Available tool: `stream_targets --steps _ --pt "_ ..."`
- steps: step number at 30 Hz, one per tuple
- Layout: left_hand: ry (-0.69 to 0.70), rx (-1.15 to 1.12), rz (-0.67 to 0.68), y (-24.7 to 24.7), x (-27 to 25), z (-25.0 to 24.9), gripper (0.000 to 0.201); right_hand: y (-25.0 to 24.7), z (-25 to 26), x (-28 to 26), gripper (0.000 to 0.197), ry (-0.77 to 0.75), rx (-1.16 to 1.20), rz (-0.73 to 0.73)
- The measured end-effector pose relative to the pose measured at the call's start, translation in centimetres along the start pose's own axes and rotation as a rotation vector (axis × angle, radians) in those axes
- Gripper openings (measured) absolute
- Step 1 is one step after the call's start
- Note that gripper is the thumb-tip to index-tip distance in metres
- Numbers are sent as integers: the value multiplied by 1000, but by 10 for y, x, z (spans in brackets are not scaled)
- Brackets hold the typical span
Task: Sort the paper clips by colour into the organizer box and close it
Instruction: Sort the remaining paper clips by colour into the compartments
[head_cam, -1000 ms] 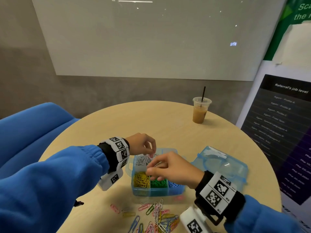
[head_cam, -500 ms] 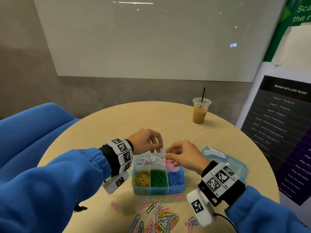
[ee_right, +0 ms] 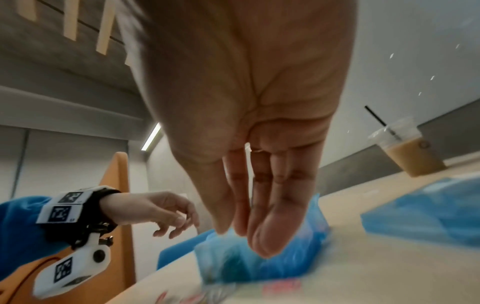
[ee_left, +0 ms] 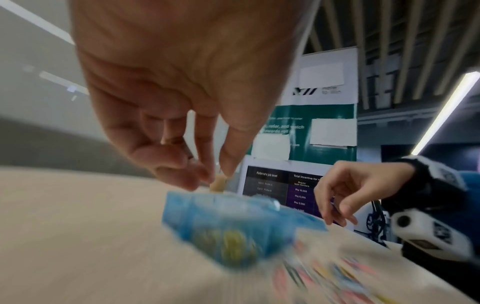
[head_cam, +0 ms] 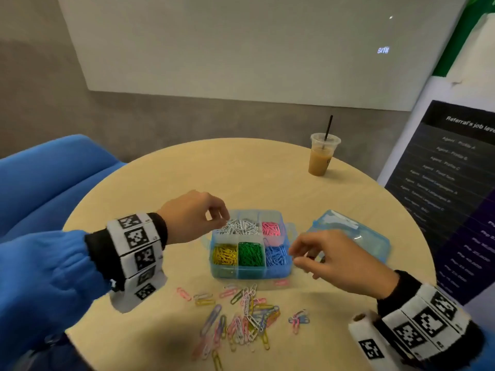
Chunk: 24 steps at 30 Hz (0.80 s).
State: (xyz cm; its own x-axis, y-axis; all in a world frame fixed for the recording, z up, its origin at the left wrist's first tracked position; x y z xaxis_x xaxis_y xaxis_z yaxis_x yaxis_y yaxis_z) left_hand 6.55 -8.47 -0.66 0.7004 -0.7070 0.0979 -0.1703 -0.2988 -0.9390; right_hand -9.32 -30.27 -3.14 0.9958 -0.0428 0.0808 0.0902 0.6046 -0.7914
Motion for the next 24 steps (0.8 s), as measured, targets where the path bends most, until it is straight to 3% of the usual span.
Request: stream_targets --steps 2,5,11,14,19,24 --pt "-46 -24 37 -1 -34 18 12 7 2 -17 7 -46 -79 101" --pt "-76 -66 206 15 -76 32 16 20 4 -28 7 -79 -146 210" --pt "228 51 232 48 -102 11 37 55 30 -9 23 -250 -187 243" --pt "273 139 239 60 -94 -2 41 71 43 3 34 -318 -235 290" --pt "217 165 233 68 -78 -6 33 85 52 10 31 -347 -456 362" --pt "46 171 230 72 -76 5 17 82 46 11 12 -321 -457 385"
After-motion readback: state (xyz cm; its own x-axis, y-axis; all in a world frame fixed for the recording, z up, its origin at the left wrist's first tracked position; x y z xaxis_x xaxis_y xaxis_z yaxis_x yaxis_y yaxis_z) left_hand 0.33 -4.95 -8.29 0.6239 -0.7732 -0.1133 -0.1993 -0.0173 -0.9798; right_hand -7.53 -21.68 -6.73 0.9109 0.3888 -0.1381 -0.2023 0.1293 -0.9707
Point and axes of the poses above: each hand's wrist, its own x-axis towards the middle knuckle, its own y-axis out of the palm, z = x × y, the point moved 3 cm from there along x, towards the middle knuckle, and after that the axes turned 4 degrees about -z, right-handed, at the moved point
